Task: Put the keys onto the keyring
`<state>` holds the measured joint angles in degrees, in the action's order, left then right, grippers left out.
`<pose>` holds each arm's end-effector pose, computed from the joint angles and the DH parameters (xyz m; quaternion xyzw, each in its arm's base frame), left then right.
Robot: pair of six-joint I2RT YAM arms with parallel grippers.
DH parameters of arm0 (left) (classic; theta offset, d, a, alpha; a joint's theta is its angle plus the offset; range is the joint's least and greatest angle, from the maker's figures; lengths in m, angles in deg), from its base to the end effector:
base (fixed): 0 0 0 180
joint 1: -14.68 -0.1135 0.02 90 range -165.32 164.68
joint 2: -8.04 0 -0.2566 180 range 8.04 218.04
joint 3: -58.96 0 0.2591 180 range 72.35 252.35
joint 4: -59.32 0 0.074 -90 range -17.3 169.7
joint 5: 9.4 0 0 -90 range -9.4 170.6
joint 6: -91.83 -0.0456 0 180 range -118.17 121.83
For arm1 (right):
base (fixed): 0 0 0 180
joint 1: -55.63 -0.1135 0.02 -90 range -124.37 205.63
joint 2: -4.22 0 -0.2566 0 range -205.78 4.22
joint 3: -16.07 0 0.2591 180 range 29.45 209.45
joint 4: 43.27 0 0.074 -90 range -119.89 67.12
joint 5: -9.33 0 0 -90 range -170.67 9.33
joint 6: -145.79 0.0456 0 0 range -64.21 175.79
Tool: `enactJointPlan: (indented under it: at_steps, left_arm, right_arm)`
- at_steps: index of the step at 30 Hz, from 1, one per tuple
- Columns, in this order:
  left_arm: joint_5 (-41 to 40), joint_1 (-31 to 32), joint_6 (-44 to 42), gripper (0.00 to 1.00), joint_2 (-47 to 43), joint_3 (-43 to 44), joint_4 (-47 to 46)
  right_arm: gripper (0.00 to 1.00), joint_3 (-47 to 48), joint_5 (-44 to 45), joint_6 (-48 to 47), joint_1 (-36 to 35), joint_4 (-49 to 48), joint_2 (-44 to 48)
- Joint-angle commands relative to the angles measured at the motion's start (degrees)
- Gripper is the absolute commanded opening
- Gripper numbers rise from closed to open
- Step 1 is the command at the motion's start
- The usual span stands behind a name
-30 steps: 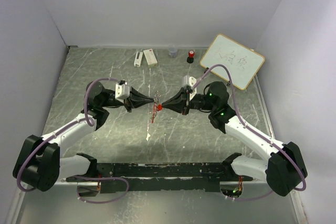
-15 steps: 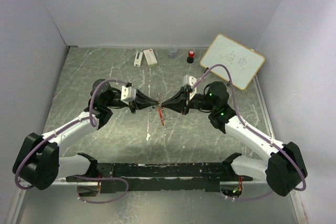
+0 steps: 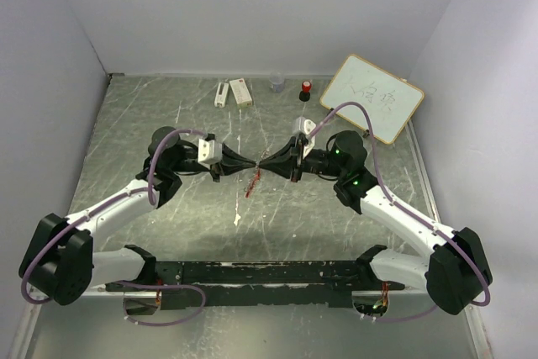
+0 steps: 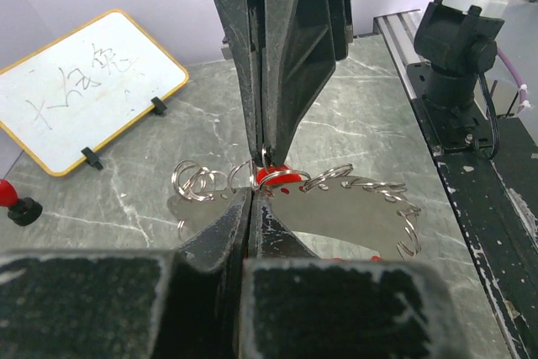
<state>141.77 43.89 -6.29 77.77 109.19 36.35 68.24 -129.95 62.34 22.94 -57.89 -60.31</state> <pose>0.2172 -0.1672 0.2735 0.5399 0.4404 -0.4576 0.5525 0.2055 0.1730 0.2938 -0.4352 0.5456 0.4922 0.5202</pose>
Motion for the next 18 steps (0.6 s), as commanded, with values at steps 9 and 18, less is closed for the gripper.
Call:
enactJointPlan:
  at_steps: [9,18]
  left_arm:
    - [1.07,0.66,2.32,0.07,-3.68,-1.3,-7.98]
    - [-0.3,0.67,2.04,0.07,-4.93,-2.61,-9.16]
  right_arm:
    - [0.0,0.84,10.74,5.16,0.17,-1.91,-0.22]
    - [0.0,0.57,14.66,8.55,0.25,-2.57,-0.28]
